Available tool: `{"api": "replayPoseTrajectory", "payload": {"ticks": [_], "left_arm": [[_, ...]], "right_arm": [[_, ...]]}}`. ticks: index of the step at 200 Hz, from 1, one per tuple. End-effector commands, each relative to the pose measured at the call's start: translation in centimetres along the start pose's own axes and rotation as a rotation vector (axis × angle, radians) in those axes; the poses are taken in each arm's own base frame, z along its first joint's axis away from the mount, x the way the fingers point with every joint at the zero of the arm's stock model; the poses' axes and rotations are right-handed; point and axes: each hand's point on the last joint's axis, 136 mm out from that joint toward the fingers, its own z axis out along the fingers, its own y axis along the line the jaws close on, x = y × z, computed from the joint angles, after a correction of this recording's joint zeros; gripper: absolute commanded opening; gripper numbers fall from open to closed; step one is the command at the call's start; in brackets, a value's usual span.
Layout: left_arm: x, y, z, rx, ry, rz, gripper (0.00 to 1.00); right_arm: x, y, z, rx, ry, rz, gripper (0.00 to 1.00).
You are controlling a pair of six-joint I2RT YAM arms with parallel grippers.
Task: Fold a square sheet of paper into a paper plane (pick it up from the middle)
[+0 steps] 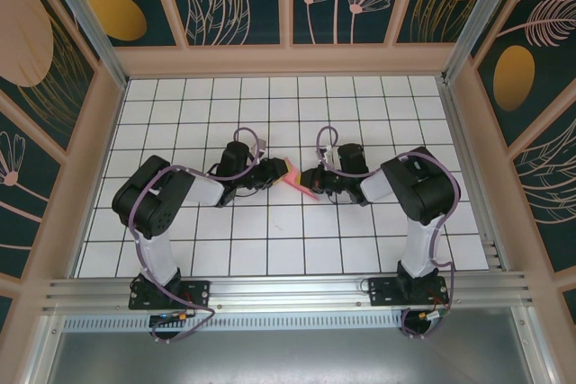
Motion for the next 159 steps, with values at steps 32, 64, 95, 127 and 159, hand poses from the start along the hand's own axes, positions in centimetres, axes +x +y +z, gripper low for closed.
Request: {"api": "replayPoseTrajectory", "payload": {"ticks": [32, 64, 95, 127, 159], "left_arm": [[0.1, -0.8, 0.7, 0.038, 0.019, 0.045, 0.33], [0.4, -0.3, 1.0, 0.029, 0.031, 0.038, 0.32], [0.4, 0.6, 1.2, -0.007, 0.026, 0.021, 0.31], [0.2, 1.4, 1.3, -0.034, 0.014, 0.003, 0.29], [0.2, 2.4, 1.5, -0.066, 0.009, -0.012, 0.27]], "right_arm": [[0.3, -0.8, 0.3, 0.006, 0.037, 0.046, 0.00], [0.6, -1.4, 0.4, 0.025, 0.048, 0.054, 0.00], [0.5, -1.7, 0.5, 0.038, 0.051, 0.059, 0.00], [0.7, -2.1, 0.6, 0.050, 0.061, 0.066, 0.00], [0.9, -2.4, 0.6, 0.058, 0.069, 0.068, 0.00]]}}
